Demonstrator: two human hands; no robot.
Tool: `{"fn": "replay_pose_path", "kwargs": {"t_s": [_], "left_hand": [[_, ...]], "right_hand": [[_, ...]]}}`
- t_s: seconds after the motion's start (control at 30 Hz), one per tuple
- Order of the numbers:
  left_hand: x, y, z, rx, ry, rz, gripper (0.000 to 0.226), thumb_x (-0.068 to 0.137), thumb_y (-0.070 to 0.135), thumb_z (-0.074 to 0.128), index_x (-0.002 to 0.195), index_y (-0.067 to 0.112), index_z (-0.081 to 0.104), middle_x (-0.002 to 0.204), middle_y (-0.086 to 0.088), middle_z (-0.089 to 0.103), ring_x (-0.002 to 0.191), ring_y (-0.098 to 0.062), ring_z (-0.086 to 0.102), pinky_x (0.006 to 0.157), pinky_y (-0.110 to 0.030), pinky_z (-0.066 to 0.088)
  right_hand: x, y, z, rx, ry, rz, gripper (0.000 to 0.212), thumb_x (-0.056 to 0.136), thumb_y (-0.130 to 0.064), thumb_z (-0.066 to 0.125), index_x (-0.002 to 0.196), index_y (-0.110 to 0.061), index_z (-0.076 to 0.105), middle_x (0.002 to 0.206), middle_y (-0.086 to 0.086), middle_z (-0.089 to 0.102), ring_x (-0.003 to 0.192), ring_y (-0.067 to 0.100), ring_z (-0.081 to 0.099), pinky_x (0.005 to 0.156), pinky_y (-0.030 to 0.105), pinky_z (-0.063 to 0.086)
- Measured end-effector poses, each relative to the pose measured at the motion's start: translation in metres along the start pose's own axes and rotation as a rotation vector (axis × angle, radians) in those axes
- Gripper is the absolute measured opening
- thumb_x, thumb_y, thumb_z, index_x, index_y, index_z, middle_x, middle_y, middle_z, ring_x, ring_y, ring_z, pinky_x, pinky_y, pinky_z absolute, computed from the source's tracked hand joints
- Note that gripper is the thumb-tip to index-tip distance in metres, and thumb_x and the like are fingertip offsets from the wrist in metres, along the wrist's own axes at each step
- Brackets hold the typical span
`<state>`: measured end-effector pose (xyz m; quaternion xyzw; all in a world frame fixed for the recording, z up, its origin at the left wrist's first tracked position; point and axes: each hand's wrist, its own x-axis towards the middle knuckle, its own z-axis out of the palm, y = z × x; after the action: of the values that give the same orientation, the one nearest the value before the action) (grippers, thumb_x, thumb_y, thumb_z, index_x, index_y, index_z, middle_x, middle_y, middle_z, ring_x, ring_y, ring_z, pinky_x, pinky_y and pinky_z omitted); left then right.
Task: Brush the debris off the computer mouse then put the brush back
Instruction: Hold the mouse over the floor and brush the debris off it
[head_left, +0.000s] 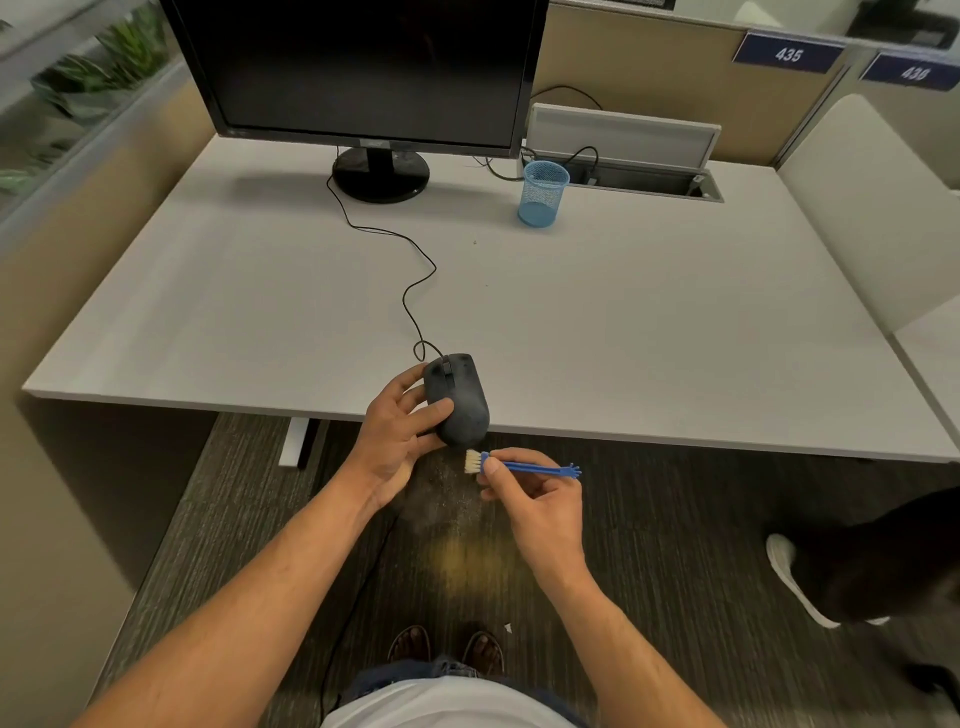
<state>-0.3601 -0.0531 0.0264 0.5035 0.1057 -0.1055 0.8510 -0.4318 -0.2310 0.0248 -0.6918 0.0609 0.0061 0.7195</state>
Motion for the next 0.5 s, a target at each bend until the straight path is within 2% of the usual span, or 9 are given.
{"fn": "replay_pose_path", "kwargs": {"t_s": [0.2, 0.37, 0.5], "left_hand": [[0.0, -0.002, 0.001, -0.012, -0.007, 0.0, 0.064, 0.071, 0.015, 0.082, 0.131, 0.02, 0.058, 0.123, -0.004, 0.07, 0.113, -0.024, 0.068, 0.076, -0.038, 0.06], [-0.002, -0.002, 0.003, 0.004, -0.007, 0.005, 0.064, 0.074, 0.015, 0.08, 0.133, 0.02, 0.057, 0.124, -0.005, 0.07, 0.115, -0.025, 0.067, 0.077, -0.039, 0.06], [-0.003, 0.0, 0.001, 0.005, -0.002, 0.012, 0.06, 0.076, 0.014, 0.078, 0.132, 0.02, 0.057, 0.123, -0.006, 0.07, 0.114, -0.027, 0.067, 0.076, -0.039, 0.06]], "right_hand": [[0.016, -0.012, -0.009, 0.193, 0.187, 0.025, 0.007, 0.089, -0.02, 0.076, 0.095, -0.023, 0.079, 0.091, 0.01, 0.078, 0.085, 0.026, 0.076, 0.073, 0.029, 0.063], [0.017, -0.014, -0.005, 0.249, 0.149, 0.081, 0.024, 0.083, -0.027, 0.077, 0.102, -0.013, 0.076, 0.094, 0.011, 0.078, 0.089, 0.027, 0.076, 0.073, 0.027, 0.062], [0.011, -0.01, -0.001, 0.24, 0.105, 0.099, 0.019, 0.089, -0.02, 0.075, 0.105, -0.009, 0.075, 0.095, 0.012, 0.078, 0.09, 0.028, 0.076, 0.074, 0.029, 0.062]]}}
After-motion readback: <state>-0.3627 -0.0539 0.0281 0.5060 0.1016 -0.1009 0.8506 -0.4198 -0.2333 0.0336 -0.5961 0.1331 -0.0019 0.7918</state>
